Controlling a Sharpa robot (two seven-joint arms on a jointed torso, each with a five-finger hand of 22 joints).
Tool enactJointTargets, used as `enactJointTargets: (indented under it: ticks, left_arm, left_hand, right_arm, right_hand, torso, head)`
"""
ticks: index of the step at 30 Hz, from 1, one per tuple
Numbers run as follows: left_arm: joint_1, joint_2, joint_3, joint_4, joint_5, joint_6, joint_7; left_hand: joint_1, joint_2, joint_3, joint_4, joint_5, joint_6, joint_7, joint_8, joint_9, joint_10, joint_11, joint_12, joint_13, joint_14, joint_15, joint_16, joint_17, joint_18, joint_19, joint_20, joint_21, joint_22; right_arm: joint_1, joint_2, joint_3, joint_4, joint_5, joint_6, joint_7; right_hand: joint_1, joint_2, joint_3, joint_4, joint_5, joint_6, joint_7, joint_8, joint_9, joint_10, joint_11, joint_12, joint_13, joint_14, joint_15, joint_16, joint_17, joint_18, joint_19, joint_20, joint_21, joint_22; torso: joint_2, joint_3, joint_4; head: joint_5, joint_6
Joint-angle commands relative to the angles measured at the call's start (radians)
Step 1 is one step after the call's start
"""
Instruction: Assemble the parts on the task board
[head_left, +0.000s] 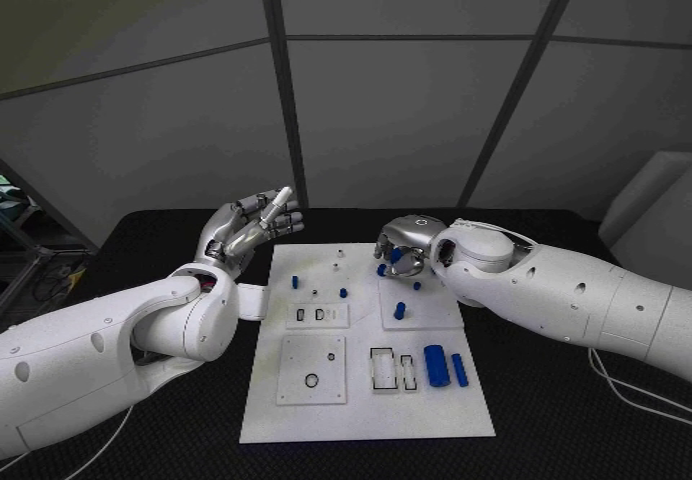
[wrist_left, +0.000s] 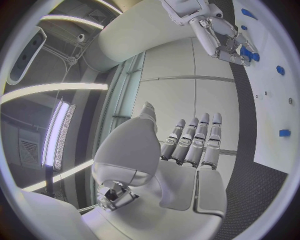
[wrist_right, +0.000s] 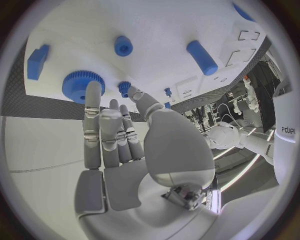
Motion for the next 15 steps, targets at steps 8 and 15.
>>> enactJointTargets:
  ticks: [8,15]
  left_arm:
    - [0.001,-0.003,0.001,0.005,-0.01,0.019,0.002]
    - [0.001,-0.002,0.002,0.003,-0.01,0.022,0.0]
  left_hand:
    - [0.009,0.004,-0.004,0.001,0.003,-0.004,0.113,0.004,0.0,-0.001,-0.002,0.003,0.0,0.006,0.0,0.007,0.0,0.001,0.005,0.0,0.003,0.001]
    - [0.009,0.005,-0.004,0.001,0.003,-0.004,0.113,0.003,0.0,-0.002,-0.001,0.002,0.0,0.006,0.0,0.007,-0.001,0.001,0.005,0.0,0.003,0.0]
  right_arm:
    - [0.002,0.015,0.0,-0.02,-0.008,0.038,0.006]
    - [0.002,0.023,0.0,-0.03,-0.006,0.044,0.012]
  right_hand:
    - [0.009,0.007,0.041,0.011,-0.011,0.011,0.005,0.003,0.003,0.016,-0.006,0.018,0.002,0.028,0.0,0.065,0.072,0.012,-0.01,-0.004,0.036,0.021]
    - [0.01,0.011,0.078,0.022,-0.016,0.041,0.01,0.01,0.005,0.038,-0.007,0.024,0.002,0.032,-0.001,0.109,0.117,0.012,-0.017,-0.006,0.063,0.039]
  torso:
    - [0.005,0.0015,-0.0009]
    - [0.005,0.0021,-0.0004]
  head:
    - [0.0,-0.007]
    - [0.001,-0.01]
